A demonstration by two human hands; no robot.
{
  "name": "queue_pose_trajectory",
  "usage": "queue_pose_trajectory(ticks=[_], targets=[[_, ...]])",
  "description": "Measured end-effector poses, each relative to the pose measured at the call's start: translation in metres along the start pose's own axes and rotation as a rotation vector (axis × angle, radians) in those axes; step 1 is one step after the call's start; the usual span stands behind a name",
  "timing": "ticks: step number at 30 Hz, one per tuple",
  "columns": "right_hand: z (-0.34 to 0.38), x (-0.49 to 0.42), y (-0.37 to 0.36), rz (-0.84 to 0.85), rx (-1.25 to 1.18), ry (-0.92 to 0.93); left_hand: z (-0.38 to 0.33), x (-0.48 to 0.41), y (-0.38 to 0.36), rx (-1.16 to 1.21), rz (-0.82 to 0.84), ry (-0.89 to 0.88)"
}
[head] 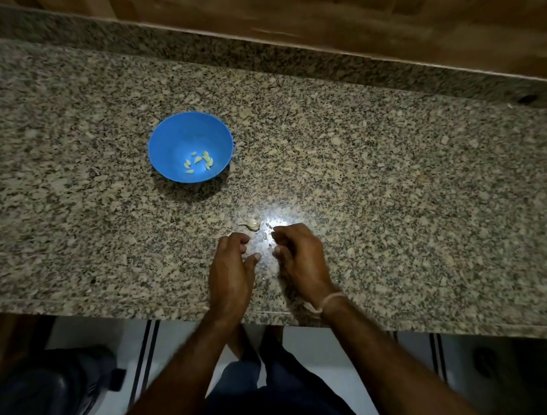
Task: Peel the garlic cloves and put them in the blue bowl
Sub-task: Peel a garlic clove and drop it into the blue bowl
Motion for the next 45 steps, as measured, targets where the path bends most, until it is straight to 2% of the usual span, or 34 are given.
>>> queue_pose_trajectory(ticks=[2, 4, 7, 12, 15, 17, 20, 23, 25, 28, 32, 35, 37, 41, 43, 45], targets=[[-0.012, 0.012, 0.014, -0.043, 0.095, -0.010, 0.002, 0.002, 0.000, 0.003, 0.005, -0.024], [-0.027, 0.027, 0.017, -0.005, 0.236, -0.037, 0.000, 0.003, 0.000, -0.019, 0.019, -0.048], [-0.025, 0.033, -0.001, 0.043, 0.286, -0.044, -0.008, -0.002, -0.003, -0.069, 0.032, -0.047], [0.006, 0.007, -0.019, -0.094, 0.143, 0.028, -0.019, -0.016, -0.002, -0.098, 0.007, -0.015], [-0.002, -0.001, -0.011, -0.051, 0.068, -0.010, -0.021, -0.019, -0.004, -0.097, 0.001, -0.024], [-0.014, 0.003, 0.001, -0.086, 0.134, 0.021, -0.018, -0.014, -0.007, -0.095, 0.005, -0.060], [-0.025, 0.004, 0.011, -0.110, 0.105, -0.024, -0.016, -0.009, -0.015, -0.161, 0.052, -0.079], [-0.026, -0.008, 0.000, 0.039, 0.152, 0.008, -0.023, -0.015, -0.022, -0.179, 0.058, -0.081], [-0.021, -0.012, 0.000, 0.132, 0.087, 0.055, -0.028, -0.018, -0.025, -0.187, 0.053, -0.082], [-0.027, 0.001, 0.024, 0.092, 0.005, 0.104, -0.026, -0.009, -0.025, -0.157, 0.031, -0.091], [-0.082, 0.019, 0.070, 0.067, 0.461, -0.002, -0.019, 0.023, -0.028, -0.206, -0.068, -0.080], [-0.104, 0.015, 0.073, 0.100, 0.622, -0.043, -0.020, 0.041, -0.033, -0.288, -0.132, 0.001], [-0.095, 0.010, 0.057, 0.181, 0.675, 0.024, -0.020, 0.048, -0.034, -0.322, -0.178, 0.051], [-0.056, 0.003, 0.004, 0.334, 0.696, 0.291, -0.009, 0.055, -0.029, -0.408, -0.225, 0.120], [-0.048, -0.005, -0.010, 0.393, 0.643, 0.388, -0.003, 0.058, -0.027, -0.421, -0.225, 0.165], [-0.050, -0.014, -0.008, 0.415, 0.514, 0.410, -0.001, 0.059, -0.026, -0.403, -0.217, 0.187]])
Point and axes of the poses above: each hand's wrist, its own x-axis away from the middle knuckle, its own y-axis out of the back of the hand, z = x × y, the point moved 2 cm from there along -x, towards the middle knuckle, and after that the axes turned 2 degrees about z, right-handed, at the moved point
